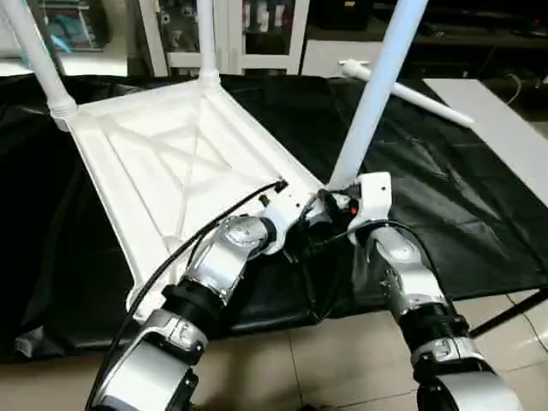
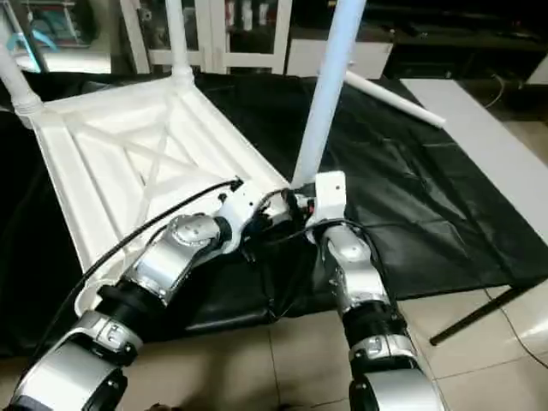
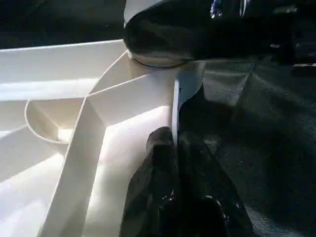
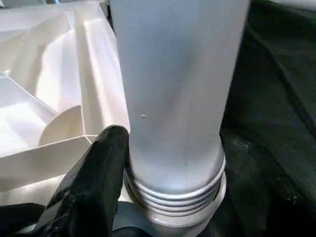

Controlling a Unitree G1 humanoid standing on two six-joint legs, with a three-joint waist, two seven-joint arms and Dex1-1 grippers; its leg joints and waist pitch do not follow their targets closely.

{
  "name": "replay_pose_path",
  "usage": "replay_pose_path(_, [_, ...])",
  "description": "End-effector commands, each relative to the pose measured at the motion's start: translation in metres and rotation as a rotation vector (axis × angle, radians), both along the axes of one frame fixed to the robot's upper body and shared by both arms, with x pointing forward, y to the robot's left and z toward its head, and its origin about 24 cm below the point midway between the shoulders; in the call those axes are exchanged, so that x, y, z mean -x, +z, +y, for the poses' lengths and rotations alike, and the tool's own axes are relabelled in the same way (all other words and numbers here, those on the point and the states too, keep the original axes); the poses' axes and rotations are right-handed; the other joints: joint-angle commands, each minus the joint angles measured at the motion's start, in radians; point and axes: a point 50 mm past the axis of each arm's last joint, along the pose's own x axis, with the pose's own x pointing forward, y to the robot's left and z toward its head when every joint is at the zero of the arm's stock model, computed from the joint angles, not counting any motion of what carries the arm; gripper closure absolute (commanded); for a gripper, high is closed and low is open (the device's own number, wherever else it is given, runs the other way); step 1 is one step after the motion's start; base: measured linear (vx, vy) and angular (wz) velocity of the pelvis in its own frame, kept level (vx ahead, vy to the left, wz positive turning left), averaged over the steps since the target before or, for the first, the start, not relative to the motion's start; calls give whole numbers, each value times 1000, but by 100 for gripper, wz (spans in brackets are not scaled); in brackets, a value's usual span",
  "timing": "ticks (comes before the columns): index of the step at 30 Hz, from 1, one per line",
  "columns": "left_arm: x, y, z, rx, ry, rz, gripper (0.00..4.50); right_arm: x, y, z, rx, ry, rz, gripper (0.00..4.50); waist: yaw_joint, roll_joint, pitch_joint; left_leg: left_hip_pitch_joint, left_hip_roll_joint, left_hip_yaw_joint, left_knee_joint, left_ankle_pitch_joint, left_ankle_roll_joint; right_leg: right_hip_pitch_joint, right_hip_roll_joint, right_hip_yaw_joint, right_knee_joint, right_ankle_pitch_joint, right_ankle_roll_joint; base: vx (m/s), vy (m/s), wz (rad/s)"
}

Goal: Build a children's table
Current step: Rotate leg to tighten

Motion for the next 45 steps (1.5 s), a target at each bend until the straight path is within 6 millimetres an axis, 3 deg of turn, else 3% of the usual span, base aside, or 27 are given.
replay_pose_path(1, [-6,-9,18,-36,125,-29,450,13,0,39,-27,242,-45,134,4,-10,-51,5,29,-6,-54,-164,102,42,-40,28,-56,-150,-201,0,0,0])
replay_pose_path(4, [-4,-12,23,-65,81,-25,450,14,6,30,6,275,-85,115,8,-10,-47,5,31,-7,-59,-221,89,40,-40,28,-67,-235,-180,0,0,0])
replay_pose_path(5, [-2,-13,25,-77,67,-20,450,14,10,25,13,276,-98,101,1,-13,-46,-8,30,-14,-66,-240,81,49,-41,25,-68,-279,-154,0,0,0])
replay_pose_path(7, [-1,-15,29,-93,44,-14,450,14,16,15,22,279,-118,78,-12,-11,-46,-17,32,-24,-73,-257,50,54,-45,21,-71,-344,-130,0,0,0])
replay_pose_path(9, [0,-16,32,-99,34,-6,450,14,20,7,40,283,-129,68,-9,-12,-50,1,35,-19,-65,-255,47,40,-44,26,-73,-310,-142,0,0,0])
replay_pose_path(10, [2,-18,35,-109,4,10,450,15,24,-3,69,316,-134,57,-4,-13,-50,8,34,-14,-60,-230,58,37,-41,29,-66,-242,-168,0,0,0])
replay_pose_path(11, [9,-22,39,-123,-81,57,450,20,29,-20,122,405,-124,57,1,-13,-50,7,34,-10,-57,-201,74,41,-38,28,-60,-188,-186,0,0,0])
replay_pose_path(15, [23,-28,45,-151,-256,145,450,35,31,-38,185,600,-84,23,14,-9,-52,7,34,-6,-51,-149,115,48,-36,29,-49,-93,-227,0,0,0])
replay_pose_path(18, [34,-33,55,-192,-367,226,450,52,31,-50,248,774,-38,5,20,-10,-51,10,38,-5,-53,-196,105,47,-41,28,-54,-153,-227,0,0,0])
replay_pose_path(21, [40,-35,62,-213,-427,271,450,59,32,-59,278,836,-12,5,25,-8,-48,16,42,-5,-55,-217,89,42,-42,29,-56,-185,-228,0,0,0])
replay_pose_path(23, [44,-35,65,-219,-480,298,450,58,33,-61,283,831,-16,5,25,-11,-47,15,42,-6,-58,-238,69,40,-42,30,-58,-219,-223,0,0,0])
replay_pose_path(25, [61,-34,71,-241,-654,360,450,58,34,-63,275,851,-5,5,28,-8,-51,17,43,-10,-60,-253,55,42,-48,30,-60,-256,-211,0,0,0])
replay_pose_path(27, [62,-34,72,-244,-664,372,450,59,34,-62,275,864,-1,5,24,-9,-49,17,43,-8,-61,-254,44,40,-43,30,-57,-249,-212,0,0,0])
replay_pose_path(30, [66,-36,73,-284,-701,393,450,67,28,-57,298,977,48,5,40,-1,-49,32,46,1,-58,-260,41,31,-40,33,-56,-213,-228,0,0,0])
replay_pose_path(31, [67,-36,73,-290,-709,395,450,67,27,-56,305,984,50,5,41,-2,-50,31,46,1,-58,-259,38,32,-40,33,-55,-209,-229,0,0,0])
replay_pose_path(32, [68,-36,73,-295,-716,399,450,67,26,-56,318,987,52,5,42,-11,-51,29,46,2,-58,-260,32,35,-40,32,-54,-212,-227,0,0,0])
replay_pose_path(38, [67,-33,69,-298,-724,370,450,68,18,-51,366,1047,83,5,41,-8,-53,24,45,-5,-62,-290,8,38,-45,32,-58,-271,-189,0,0,0])
replay_pose_path(42, [66,-31,68,-294,-731,367,450,64,15,-44,366,1070,98,5,38,-11,-57,21,42,-4,-58,-260,14,41,-43,31,-51,-221,-202,0,0,0])
replay_pose_path(45, [65,-31,69,-300,-731,366,450,60,16,-39,373,1080,83,31,39,-12,-57,21,41,-2,-55,-234,25,43,-42,31,-47,-190,-215,0,0,0])
